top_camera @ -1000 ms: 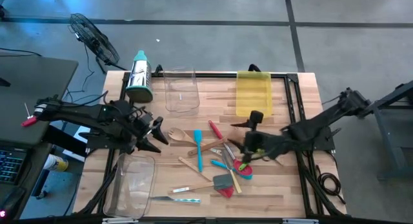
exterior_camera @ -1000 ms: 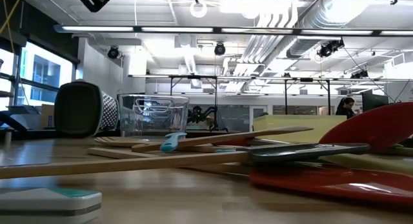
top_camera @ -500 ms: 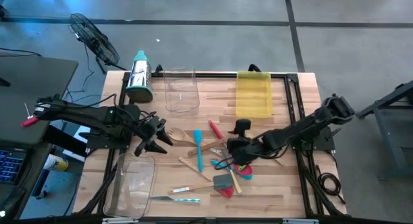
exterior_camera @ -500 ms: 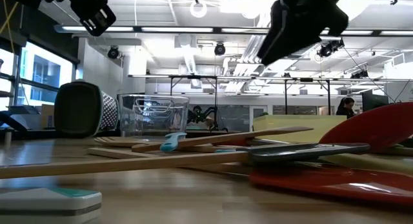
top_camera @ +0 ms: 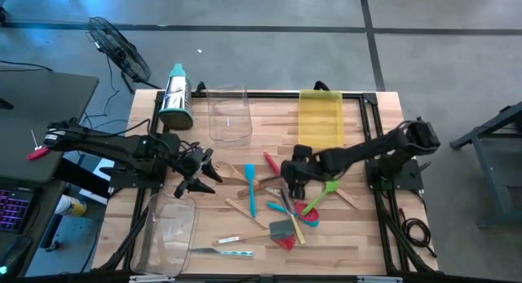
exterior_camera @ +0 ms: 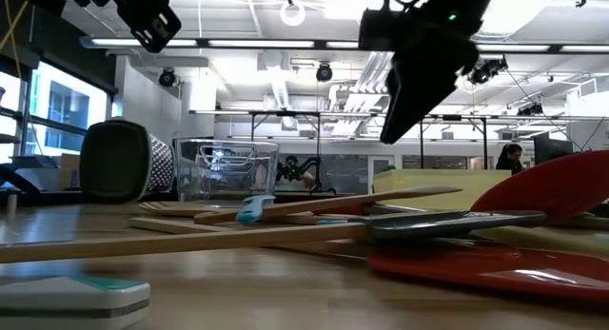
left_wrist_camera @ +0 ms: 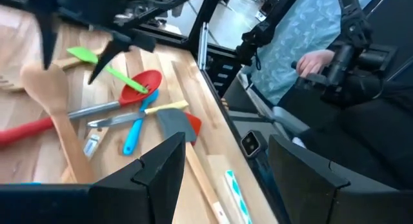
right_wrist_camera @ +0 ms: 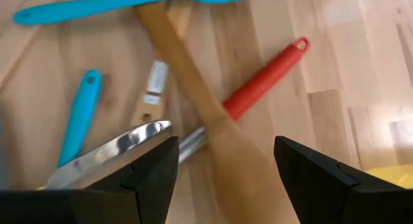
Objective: Pick & Place Kitchen Items
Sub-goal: Put the brown wooden serving spoon into the yellow bin
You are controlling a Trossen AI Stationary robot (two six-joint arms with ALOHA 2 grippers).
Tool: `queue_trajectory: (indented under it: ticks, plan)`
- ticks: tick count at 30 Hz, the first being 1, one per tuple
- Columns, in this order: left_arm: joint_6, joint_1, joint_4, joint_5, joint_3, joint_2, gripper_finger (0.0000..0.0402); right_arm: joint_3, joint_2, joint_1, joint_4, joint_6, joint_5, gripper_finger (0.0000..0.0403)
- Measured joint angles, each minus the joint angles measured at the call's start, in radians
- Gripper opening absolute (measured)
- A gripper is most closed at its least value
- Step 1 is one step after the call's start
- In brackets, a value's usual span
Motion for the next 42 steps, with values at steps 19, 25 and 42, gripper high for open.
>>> queue_trajectory:
  ticks: [19, 25, 42]
  plan:
    - [0.019, 0.000, -0.076, 0.000, 0.000, 0.000, 0.0217, 0.000, 0.114, -0.061, 0.035, -0.178, -0.089, 0.0247]
    - [0.019, 0.000, -0.076, -0.019, 0.000, 0.000, 0.0217, 0.000, 0.162, -0.077, 0.044, -0.205, -0.094, 0.0247]
    - [0.019, 0.000, -0.093, -0.026, 0.000, 0.000, 0.0217, 0.000, 0.178, -0.099, 0.042, -0.216, -0.122, 0.0247]
